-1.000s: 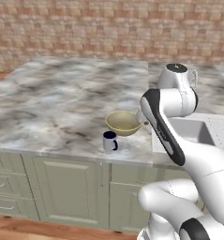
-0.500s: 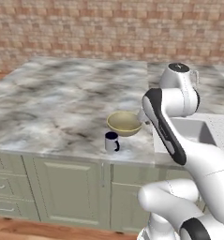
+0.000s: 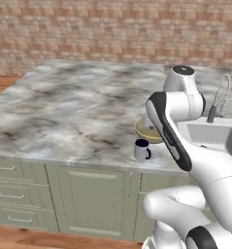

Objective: Clear the mugs and bowl far away from the sink.

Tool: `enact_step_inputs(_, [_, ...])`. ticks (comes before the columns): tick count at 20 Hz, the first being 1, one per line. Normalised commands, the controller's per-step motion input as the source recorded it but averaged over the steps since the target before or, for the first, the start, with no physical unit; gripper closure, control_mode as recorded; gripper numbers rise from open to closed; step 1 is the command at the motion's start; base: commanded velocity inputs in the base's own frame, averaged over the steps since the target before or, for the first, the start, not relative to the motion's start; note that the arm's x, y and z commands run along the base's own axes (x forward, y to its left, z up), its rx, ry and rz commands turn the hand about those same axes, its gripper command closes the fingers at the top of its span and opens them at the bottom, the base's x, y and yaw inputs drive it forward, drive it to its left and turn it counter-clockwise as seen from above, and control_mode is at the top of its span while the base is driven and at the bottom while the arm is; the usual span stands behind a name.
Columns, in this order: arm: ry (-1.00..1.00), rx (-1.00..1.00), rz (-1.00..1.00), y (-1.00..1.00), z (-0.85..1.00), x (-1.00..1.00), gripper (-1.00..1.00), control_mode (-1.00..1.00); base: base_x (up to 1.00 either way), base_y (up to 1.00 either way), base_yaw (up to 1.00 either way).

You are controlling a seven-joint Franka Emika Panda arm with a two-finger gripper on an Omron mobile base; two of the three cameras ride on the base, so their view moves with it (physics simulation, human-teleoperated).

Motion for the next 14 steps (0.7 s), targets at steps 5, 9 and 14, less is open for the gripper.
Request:
enact_step_inputs(5, [0.0, 0.0, 0.0, 0.0, 0.0, 0.0, -1.0, 1.0, 0.02, -0.09, 0.0])
enact_step_inputs(9, [0.0, 0.0, 0.0, 0.0, 0.0, 0.0, -1.0, 1.0, 0.25, -0.15, -0.04])
enact_step_inputs(14, [0.0, 0.0, 0.0, 0.0, 0.0, 0.0, -1.0, 1.0, 0.36, -0.02, -0.21])
